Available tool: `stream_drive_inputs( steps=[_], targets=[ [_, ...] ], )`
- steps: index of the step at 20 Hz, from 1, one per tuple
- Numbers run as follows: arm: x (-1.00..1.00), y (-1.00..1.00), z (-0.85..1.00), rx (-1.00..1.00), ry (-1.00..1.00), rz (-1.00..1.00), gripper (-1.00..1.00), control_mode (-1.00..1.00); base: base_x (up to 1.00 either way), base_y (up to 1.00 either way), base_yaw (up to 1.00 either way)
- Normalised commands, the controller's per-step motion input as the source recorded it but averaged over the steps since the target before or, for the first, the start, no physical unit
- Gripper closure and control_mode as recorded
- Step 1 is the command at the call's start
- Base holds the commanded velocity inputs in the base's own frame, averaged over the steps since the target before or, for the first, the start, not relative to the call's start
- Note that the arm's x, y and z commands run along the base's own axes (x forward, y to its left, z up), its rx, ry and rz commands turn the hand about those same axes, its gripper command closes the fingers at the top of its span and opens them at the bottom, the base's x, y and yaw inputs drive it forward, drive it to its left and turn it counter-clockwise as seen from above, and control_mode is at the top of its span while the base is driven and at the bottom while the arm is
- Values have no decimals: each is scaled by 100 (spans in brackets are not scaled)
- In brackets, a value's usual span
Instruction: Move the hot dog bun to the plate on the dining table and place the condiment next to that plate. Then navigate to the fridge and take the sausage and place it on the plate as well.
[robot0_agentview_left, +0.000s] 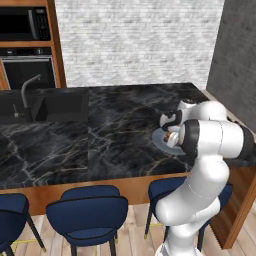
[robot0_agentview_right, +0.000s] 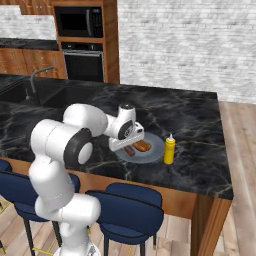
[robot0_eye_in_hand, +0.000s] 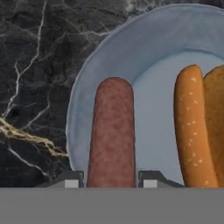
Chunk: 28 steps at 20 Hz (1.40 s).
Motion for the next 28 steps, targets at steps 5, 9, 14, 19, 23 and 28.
stream_drive_inputs(
  steps=[5, 9, 14, 19, 23, 28],
  targets=[
    [28, -16, -35, 0, -1, 0, 100, -100, 0, 0, 0],
    [21, -10, -26, 0, 0, 0, 100, -100, 0, 0, 0],
    [24, -1, -25, 0, 0, 0, -100, -100, 0, 0, 0],
    [-2, 0, -6, 0, -1, 0, -100, -100, 0, 0, 0],
    [-28, 0, 14, 0, -1, 0, -100, -100, 0, 0, 0],
    [-47, 0, 45, 0, 0, 2, -100, -100, 0, 0, 0]
  ],
)
